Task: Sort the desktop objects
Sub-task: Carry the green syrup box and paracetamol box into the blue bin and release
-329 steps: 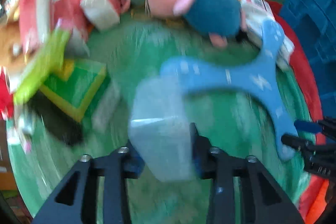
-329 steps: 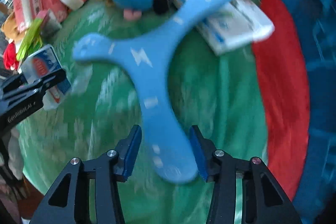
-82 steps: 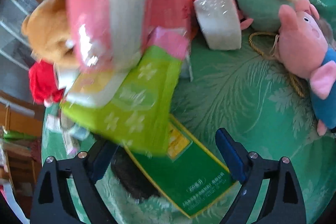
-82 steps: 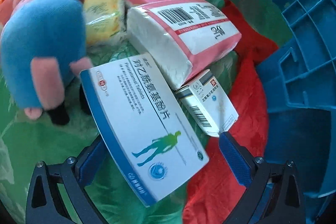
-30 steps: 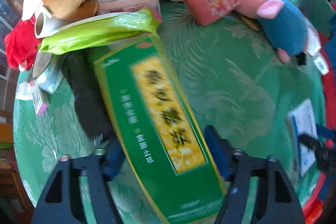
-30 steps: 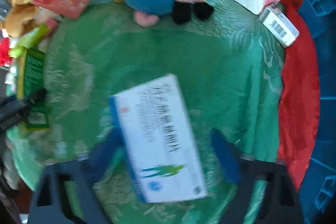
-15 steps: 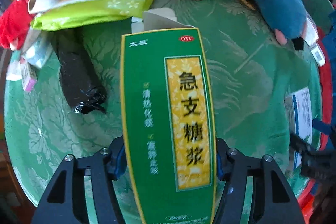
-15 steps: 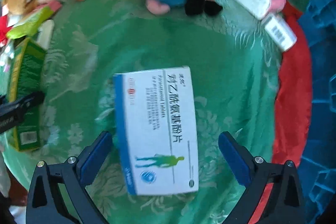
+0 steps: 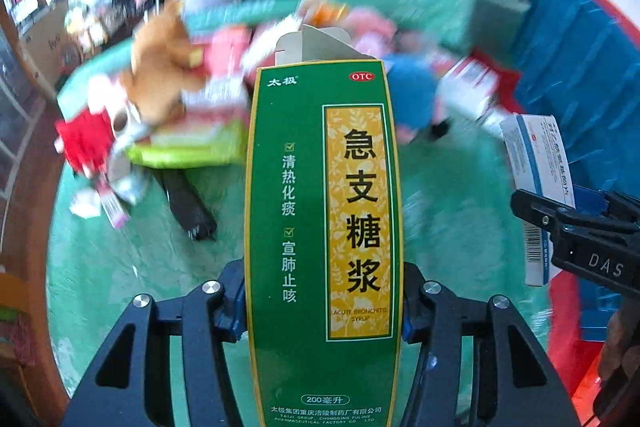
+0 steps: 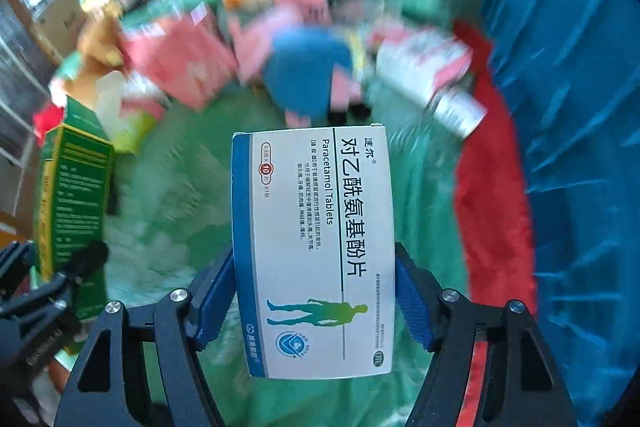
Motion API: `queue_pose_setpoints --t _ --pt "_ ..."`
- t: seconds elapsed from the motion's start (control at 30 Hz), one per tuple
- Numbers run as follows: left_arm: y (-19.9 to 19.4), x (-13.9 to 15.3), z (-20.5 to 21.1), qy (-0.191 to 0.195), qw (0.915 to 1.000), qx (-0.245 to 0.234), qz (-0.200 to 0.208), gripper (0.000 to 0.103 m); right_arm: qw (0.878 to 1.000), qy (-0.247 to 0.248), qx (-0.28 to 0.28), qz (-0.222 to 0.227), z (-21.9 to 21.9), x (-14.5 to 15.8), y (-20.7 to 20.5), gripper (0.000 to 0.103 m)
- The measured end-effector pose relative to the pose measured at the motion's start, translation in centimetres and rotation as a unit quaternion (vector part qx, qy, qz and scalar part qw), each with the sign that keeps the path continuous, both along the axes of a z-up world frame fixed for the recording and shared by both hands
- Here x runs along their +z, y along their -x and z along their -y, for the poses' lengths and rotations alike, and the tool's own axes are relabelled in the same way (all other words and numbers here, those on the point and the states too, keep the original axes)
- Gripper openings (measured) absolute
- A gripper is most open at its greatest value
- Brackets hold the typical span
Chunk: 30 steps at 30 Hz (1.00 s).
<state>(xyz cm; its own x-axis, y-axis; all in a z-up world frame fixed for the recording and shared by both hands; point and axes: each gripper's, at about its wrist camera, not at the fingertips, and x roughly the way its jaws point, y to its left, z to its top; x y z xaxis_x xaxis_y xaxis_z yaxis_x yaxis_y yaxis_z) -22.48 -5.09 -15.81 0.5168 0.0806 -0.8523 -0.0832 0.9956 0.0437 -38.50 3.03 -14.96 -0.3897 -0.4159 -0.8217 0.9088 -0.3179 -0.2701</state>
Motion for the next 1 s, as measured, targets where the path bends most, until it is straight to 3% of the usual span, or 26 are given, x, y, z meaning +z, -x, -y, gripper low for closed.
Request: queue_pose_setpoints --t 0.03,0.07,0.2,0.37,0.57,0.77,1.0 --pt "0.7 1.8 1.1 0.001 0.9998 -0.009 0.019 0.053 1.000 0.019 0.002 -0.008 0.6 0.8 -1.1 0.072" --pt "0.9 2.7 1.3 0.002 0.9994 -0.016 0.031 0.053 0.999 0.033 0.004 -0.014 2.1 -0.7 -5.5 0.072" --pt "2.4 7.7 5.8 0.002 0.9954 -0.049 0.082 0.053 0.994 0.102 0.010 -0.041 -2.0 7.4 -6.9 0.072" --pt "3.8 12.5 13.4 0.001 0.9856 -0.108 0.130 0.053 0.981 0.180 -0.004 -0.069 -8.1 14.9 -6.4 0.072" --pt "4.7 16.8 24.6 0.001 0.9672 -0.192 0.167 0.053 0.964 0.239 -0.051 -0.106 -17.1 22.0 -3.0 0.072" --pt "5.8 19.1 35.3 0.006 0.9446 -0.268 0.190 0.053 0.945 0.255 -0.123 -0.161 -24.7 27.2 1.8 0.072" --pt "6.1 17.5 44.3 0.014 0.9293 -0.332 0.161 0.053 0.942 0.234 -0.181 -0.156 -29.7 28.1 7.4 0.072"
